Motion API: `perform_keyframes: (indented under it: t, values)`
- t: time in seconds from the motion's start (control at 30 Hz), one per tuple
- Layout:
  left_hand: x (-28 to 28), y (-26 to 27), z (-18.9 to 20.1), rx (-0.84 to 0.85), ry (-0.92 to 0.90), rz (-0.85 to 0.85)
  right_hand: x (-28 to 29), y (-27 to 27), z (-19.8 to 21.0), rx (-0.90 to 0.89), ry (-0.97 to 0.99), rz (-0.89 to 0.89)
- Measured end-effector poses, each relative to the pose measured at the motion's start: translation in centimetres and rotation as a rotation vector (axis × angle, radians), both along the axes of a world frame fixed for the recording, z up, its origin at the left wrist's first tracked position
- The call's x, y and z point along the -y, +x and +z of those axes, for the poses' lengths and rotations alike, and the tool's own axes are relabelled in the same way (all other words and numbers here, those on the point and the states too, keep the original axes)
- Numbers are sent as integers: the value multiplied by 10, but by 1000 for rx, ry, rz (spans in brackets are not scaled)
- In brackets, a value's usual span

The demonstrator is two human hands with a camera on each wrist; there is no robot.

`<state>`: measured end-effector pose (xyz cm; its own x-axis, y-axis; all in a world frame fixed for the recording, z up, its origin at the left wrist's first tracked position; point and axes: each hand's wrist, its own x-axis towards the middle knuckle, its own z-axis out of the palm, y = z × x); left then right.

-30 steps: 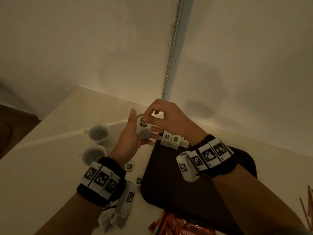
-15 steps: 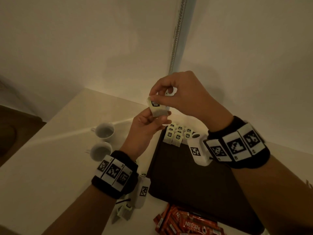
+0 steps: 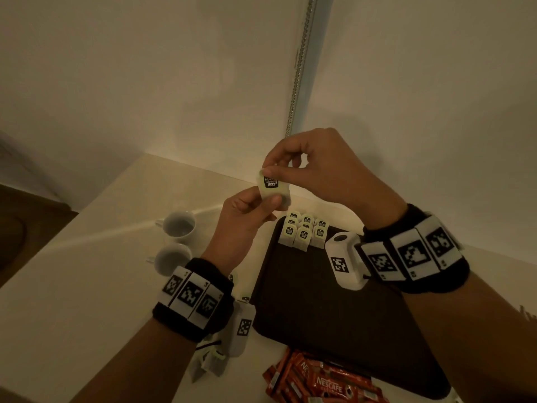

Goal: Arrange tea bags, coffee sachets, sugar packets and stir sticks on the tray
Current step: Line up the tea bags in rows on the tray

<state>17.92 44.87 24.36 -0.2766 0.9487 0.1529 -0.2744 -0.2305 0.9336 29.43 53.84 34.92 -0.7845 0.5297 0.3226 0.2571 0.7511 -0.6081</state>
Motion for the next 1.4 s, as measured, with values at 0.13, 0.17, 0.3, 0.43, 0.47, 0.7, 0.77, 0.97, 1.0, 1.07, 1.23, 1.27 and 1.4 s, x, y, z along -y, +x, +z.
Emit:
perform_keyframes:
  t: [0.13,0.17,0.3,0.43,0.47,0.7,0.77,0.97,1.0,1.07,1.23,1.27,1.4]
  values:
    - [1,1,-4,-78,-67,-39,-4,11,-15,-33,-55,-41]
    - [3,0,-6,-101,-102,-55,-7,17,-22,-31,-79,-66]
    - [30,-18,-29,-275,-274,-57,-22,50,-68,90,-239,-167]
    - [70,-40,-57,-340,-424,-6,-41,82,-143,303,-414,-314]
    - [81,-44,-63,-355,-470,2,-45,88,-161,350,-459,-351]
    - [155,-69,-95,-362,-753,7,-66,102,-234,451,-522,-534]
    - [169,-73,-101,-321,-817,54,-71,99,-238,443,-477,-566]
    - [194,-75,-116,-274,-973,91,-85,90,-250,387,-444,-640]
    - [196,-75,-117,-280,-986,95,-86,89,-253,392,-432,-653]
    - [200,-74,-117,-286,-1001,92,-88,87,-255,400,-419,-671]
    - [202,-73,-115,-251,-1012,110,-88,80,-255,347,-380,-722]
    - [203,-73,-115,-244,-1018,113,-84,73,-252,329,-340,-723]
    - [207,-72,-121,-243,-1007,118,-37,22,-229,292,-255,-334]
